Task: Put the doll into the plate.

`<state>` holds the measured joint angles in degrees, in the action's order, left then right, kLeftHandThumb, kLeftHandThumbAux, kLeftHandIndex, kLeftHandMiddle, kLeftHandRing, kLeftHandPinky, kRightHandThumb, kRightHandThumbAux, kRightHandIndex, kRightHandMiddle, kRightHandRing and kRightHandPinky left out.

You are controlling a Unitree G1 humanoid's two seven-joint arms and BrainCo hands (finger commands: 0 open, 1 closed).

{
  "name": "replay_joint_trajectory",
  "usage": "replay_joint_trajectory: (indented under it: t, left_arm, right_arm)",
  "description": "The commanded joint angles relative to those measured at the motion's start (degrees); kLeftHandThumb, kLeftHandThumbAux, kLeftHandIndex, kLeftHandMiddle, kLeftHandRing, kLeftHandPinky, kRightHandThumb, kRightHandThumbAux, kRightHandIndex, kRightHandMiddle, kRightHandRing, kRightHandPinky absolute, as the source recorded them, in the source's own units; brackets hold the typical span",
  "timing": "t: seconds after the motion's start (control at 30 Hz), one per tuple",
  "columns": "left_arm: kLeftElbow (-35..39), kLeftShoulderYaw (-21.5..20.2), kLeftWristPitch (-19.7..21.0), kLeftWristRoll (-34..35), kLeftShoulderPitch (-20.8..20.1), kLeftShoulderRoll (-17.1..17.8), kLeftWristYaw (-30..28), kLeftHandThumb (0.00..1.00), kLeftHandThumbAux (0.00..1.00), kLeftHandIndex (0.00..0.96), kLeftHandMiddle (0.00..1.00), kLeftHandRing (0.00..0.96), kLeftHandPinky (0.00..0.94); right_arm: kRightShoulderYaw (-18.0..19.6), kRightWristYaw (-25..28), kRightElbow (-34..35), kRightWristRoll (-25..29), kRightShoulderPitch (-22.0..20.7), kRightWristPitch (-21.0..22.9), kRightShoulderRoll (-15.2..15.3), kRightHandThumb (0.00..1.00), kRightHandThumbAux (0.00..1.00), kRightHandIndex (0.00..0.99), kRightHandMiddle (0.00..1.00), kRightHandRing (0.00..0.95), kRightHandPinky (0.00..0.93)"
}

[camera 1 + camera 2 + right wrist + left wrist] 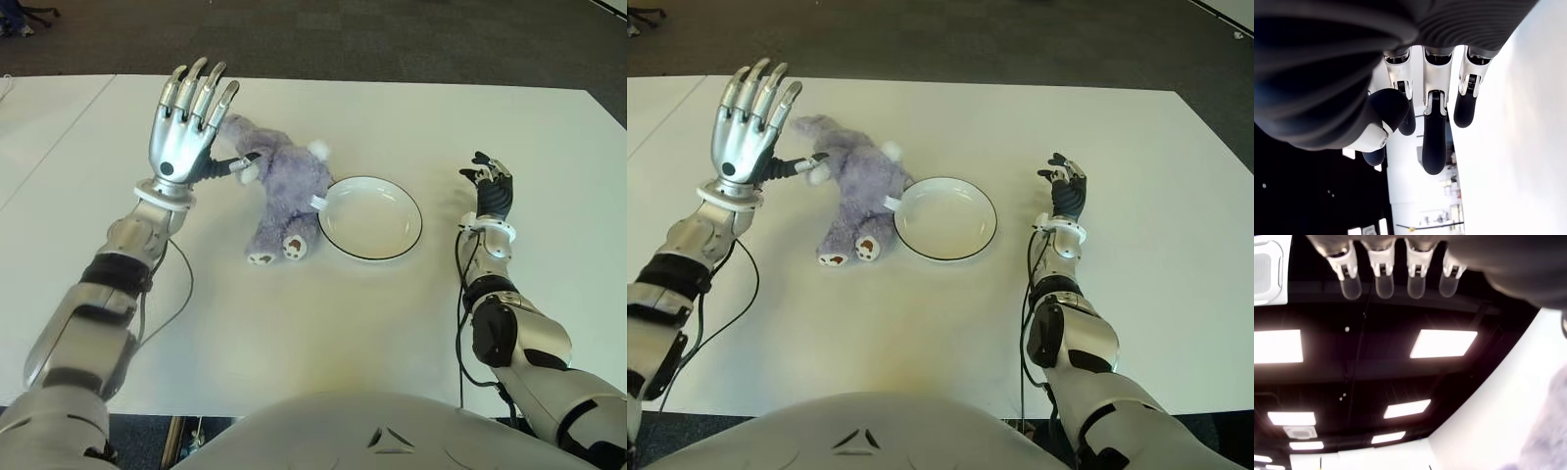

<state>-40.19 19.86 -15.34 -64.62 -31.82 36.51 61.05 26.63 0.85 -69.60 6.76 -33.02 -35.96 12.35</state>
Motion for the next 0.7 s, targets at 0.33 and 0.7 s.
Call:
replay_joint_trajectory:
  t: [0.33, 0.7]
  left_arm:
    - [-26.5, 9.9, -1.0, 0.4, -15.2, -6.6, -10.5, 0.258, 0.195, 0.000, 0.000, 0.000, 0.000]
    - [-31.3, 16.1, -0.8, -0.2, -19.4, -6.2, -18.9, 0.245, 0.199, 0.000, 0.000, 0.000, 0.000]
  right_arm:
    - [0.8, -1.3, -7.6, 1.1, 10.9, 6.3, -6.5, 0.944, 0.679, 0.423, 0.247, 0.457, 0.247]
    - [-0.5, -4.0, -7.6, -0.2, 11.4, 5.4, -6.7, 0.945, 0.678, 0.424, 0.245, 0.459, 0.182]
